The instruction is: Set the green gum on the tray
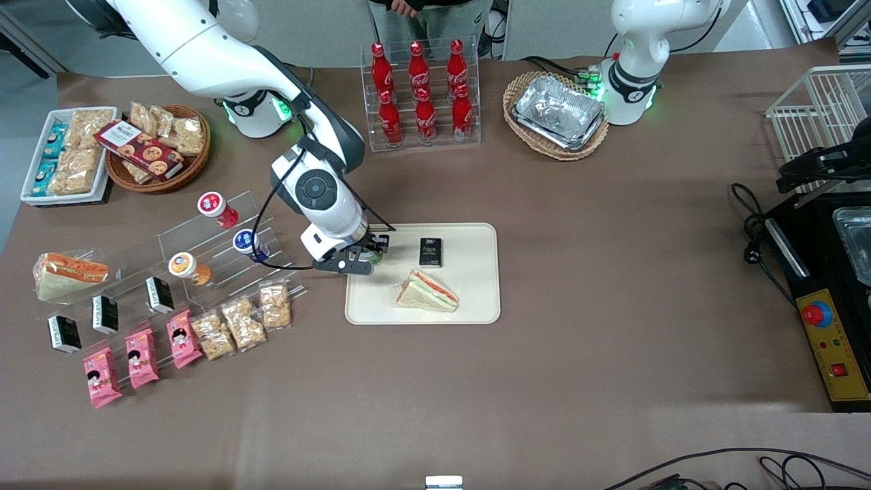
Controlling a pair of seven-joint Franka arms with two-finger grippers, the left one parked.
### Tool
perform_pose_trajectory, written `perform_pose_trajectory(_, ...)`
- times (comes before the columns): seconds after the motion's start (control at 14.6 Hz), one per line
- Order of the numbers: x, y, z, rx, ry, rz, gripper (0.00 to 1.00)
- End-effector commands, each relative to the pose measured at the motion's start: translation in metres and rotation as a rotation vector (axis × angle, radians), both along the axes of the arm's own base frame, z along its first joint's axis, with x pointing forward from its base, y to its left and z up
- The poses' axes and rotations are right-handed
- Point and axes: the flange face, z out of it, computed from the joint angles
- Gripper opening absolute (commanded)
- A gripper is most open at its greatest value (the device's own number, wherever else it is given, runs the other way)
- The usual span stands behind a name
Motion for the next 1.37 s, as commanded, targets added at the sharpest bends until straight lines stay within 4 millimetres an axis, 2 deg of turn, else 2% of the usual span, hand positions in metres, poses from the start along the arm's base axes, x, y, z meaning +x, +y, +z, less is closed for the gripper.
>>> perform_pose_trajectory(0.0,0.002,0.002,-0.003,0.0,-0.019,-0.014,0.28)
perform_pose_trajectory(0.07,0.003,0.002,-0.003,0.001,-0.02,-0.014,0.42)
perform_pose_trajectory(0.14,0.003,0.002,-0.003,0.001,-0.02,-0.015,0.66)
perform_pose_trajectory(0.27,0.003,0.001,-0.006,0.0,-0.014,-0.018,0.73)
perform_pose_trajectory(0.41,0.004,0.0,-0.006,0.0,-0.014,-0.02,0.75)
perform_pose_trajectory(0.48,0.004,-0.001,-0.008,-0.001,-0.011,-0.021,0.85)
perform_pose_trajectory(0.62,0.005,-0.002,-0.008,-0.001,-0.011,-0.023,0.89)
perform_pose_trajectory(0.69,0.005,-0.002,-0.008,-0.001,-0.011,-0.023,0.97)
perform_pose_trajectory(1.17,0.006,-0.002,-0.006,-0.002,-0.012,-0.057,0.99)
perform_pose_trajectory(1.3,0.012,-0.009,0.011,-0.004,-0.033,-0.075,1.0)
